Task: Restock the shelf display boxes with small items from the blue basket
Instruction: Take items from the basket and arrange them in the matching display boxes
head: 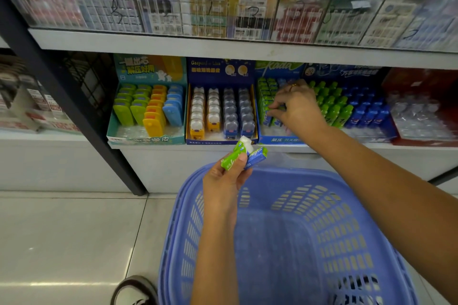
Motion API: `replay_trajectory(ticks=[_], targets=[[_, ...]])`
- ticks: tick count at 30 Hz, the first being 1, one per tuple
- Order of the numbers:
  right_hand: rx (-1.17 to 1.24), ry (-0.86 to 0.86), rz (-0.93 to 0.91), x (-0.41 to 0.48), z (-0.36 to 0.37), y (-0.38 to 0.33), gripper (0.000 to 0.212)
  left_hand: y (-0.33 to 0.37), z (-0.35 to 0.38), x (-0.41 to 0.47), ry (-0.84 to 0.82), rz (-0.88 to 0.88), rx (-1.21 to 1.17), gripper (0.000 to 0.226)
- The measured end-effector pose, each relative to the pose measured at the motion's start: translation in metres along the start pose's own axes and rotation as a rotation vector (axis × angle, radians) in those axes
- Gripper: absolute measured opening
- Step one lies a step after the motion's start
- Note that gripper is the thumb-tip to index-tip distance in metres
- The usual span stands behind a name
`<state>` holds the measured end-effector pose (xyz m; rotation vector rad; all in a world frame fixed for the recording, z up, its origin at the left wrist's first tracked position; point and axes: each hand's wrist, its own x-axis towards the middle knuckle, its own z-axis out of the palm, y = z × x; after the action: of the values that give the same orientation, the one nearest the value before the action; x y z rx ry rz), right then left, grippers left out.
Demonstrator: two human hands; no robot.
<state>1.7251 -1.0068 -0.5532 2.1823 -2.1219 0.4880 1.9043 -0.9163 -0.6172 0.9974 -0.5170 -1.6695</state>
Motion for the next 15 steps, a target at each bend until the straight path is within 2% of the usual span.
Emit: replay_trajectory(ticks=[2,3,5,7,11,15], targets=[[-0.072,-0.060,-0.028,0.001,-0.010,-0.007,0.023,0.000,0.002,-0.003,-0.016,-0.018,0.039,0.017],[-0.024,-0.070,-0.058,-0.002,-0.017,-0.011,0.026,0.001,0.003,-0.004,-0.025,-0.025,0.062,0.017],[0.186,-0.114,-0.111,-0.018,-0.032,-0.022,0.034,0.003,0.005,-0.007,-0.040,-0.009,0.136,0.019],[0.354,-0.230,-0.181,-0.041,-0.045,-0.039,0.032,0.004,0.007,-0.010,-0.040,0.079,0.278,0.018],[0.277,-0.392,-0.278,-0.069,-0.048,-0.052,0.031,0.007,0.016,-0.018,-0.089,0.225,0.506,0.012],[0.318,-0.423,-0.277,-0.075,-0.053,-0.045,0.017,0.007,0.024,-0.029,-0.146,0.196,0.466,0.009]])
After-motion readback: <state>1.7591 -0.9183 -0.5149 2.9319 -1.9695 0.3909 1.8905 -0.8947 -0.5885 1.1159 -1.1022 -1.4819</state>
